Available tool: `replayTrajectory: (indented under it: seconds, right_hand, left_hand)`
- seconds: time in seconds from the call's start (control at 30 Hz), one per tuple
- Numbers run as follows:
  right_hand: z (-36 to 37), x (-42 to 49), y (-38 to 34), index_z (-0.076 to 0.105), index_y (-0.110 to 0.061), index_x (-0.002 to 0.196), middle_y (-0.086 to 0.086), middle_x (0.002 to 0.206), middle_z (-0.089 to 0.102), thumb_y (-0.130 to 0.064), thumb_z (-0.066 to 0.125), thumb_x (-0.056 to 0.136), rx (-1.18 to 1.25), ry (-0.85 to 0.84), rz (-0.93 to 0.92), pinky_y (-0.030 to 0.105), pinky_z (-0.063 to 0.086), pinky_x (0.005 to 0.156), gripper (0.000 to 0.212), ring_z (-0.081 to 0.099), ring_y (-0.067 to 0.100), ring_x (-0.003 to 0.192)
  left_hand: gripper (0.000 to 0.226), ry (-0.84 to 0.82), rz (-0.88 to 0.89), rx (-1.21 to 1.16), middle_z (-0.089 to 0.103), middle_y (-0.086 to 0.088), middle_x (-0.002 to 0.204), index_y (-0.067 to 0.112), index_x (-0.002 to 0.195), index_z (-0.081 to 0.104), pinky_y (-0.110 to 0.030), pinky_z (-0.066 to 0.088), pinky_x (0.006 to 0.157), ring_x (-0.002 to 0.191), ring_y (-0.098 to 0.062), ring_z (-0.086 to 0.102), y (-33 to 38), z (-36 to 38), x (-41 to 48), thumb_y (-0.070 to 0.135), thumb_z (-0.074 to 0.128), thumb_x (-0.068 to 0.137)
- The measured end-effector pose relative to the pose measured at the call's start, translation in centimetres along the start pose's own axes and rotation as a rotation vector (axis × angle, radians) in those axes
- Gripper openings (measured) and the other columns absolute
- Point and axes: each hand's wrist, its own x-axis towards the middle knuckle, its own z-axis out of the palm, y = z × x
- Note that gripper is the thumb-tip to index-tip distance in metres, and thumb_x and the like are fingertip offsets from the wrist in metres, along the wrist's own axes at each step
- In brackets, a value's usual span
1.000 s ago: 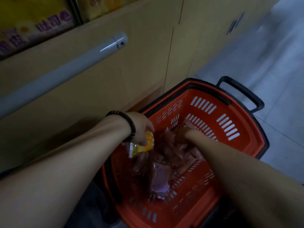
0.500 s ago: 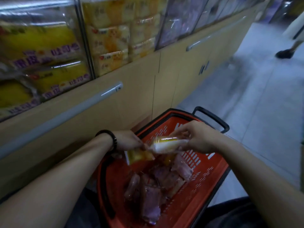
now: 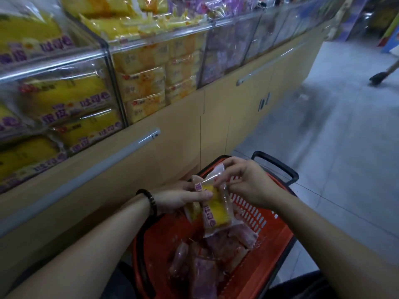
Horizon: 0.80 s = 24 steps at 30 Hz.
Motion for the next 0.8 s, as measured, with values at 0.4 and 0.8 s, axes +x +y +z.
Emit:
replayTrajectory:
  seconds: [0.4,0.8]
  right_hand:
    - [0.8,0.3,-1.1,0.066,-0.032,0.126,-0.007,0.113,0.076,-0.031,0.086,0.085,0.204,-0.096,0.124,0.039,0.063,0.088,0.046,0.073,0.008,0.103]
    - [-4.4,-1.0,-8.6,0.078,-0.023,0.108,0.017,0.098,0.078,-0.03,0.082,0.08,0.586,0.295,0.002,0.055,0.062,0.084,0.028,0.076,0.04,0.089]
  left_hand:
    - [0.064,0.278,0.181,0.057,0.079,-0.003,0.109,0.022,0.121,0.072,-0.029,0.058,0.064,0.085,-0.019,0.077,1.6,-0.9,-1.7,0.067,0.08,0.076]
    - [0.042,0.352,0.369,0.331,0.07,0.012,0.112,0.038,0.134,0.065,-0.013,0.051,0.056,0.065,0.004,0.067,6.4,-2.9,-16.9,0.01,0.059,0.104]
